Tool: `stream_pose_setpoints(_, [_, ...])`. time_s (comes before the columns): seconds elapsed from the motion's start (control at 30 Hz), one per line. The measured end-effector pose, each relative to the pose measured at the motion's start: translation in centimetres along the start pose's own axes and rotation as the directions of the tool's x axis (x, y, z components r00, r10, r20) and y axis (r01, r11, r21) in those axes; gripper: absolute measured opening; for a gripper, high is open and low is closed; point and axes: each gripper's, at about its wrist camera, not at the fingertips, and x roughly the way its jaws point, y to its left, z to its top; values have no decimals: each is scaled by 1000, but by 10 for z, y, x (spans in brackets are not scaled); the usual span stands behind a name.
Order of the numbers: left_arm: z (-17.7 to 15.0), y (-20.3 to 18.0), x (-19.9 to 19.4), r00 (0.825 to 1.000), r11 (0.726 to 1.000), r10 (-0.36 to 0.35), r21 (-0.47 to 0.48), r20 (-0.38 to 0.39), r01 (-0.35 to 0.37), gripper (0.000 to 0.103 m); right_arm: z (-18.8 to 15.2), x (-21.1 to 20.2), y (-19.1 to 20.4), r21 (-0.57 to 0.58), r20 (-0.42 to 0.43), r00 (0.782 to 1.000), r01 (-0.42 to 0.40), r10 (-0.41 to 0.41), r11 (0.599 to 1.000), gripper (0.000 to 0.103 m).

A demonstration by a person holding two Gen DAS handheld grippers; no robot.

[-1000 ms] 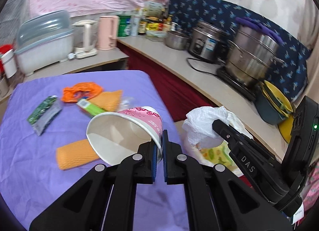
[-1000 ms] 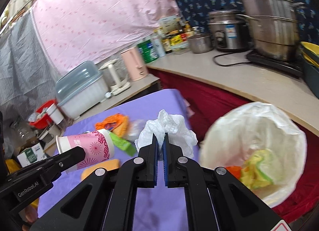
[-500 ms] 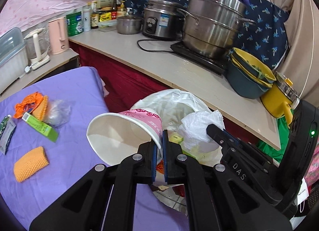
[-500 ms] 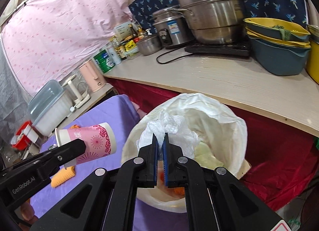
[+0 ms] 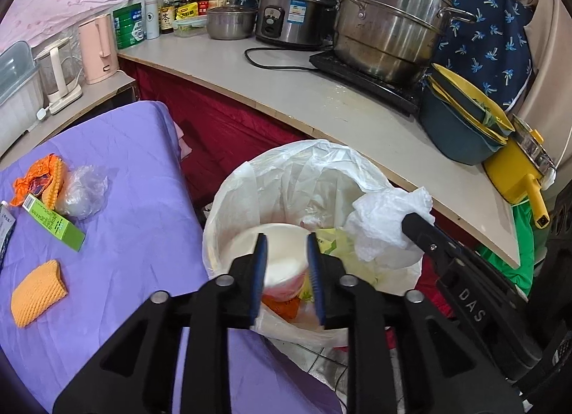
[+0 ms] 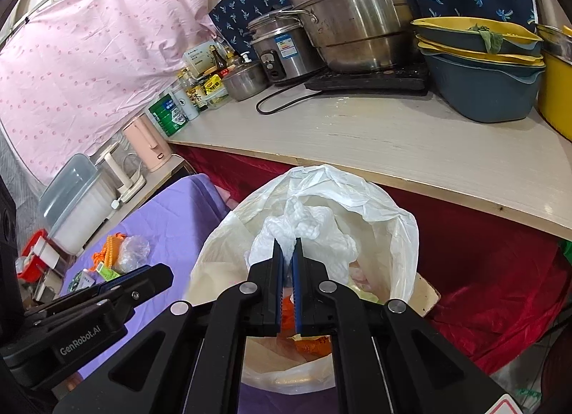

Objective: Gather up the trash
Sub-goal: 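Open both tools to drop the cup and tissue into the bin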

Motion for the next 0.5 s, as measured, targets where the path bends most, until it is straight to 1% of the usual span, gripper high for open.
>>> stream_pose_setpoints(0.07, [0,3,-2,1000,1000,18,-12,14,-18,50,1,1,1,-2,0,1000,-1,1,1000,5])
stream_pose_setpoints(0.1, [0,5,-4,999,1000,25,-15,22,-24,51,1,2,2,-4,-1,1000,-3,3,1000,5])
stream_pose_setpoints(0.17, [0,9,-7,999,999,35,-19,32,-34,53,3,4,6,-10,-2,1000,-5,5,1000,6])
stream_pose_setpoints(0.27, [0,16,-10,998,998,49,-30,36,-47,54,4,8,14,-17,-6,1000,-11,11,1000,10])
stream_pose_setpoints(0.37, [-2,27,-13,997,996,74,-43,38,-72,55,4,11,23,-27,-4,1000,-22,22,999,11])
stream_pose_setpoints(0.5, [-3,42,-16,995,993,94,-71,37,-91,56,4,13,35,-38,-2,1000,-31,30,999,22])
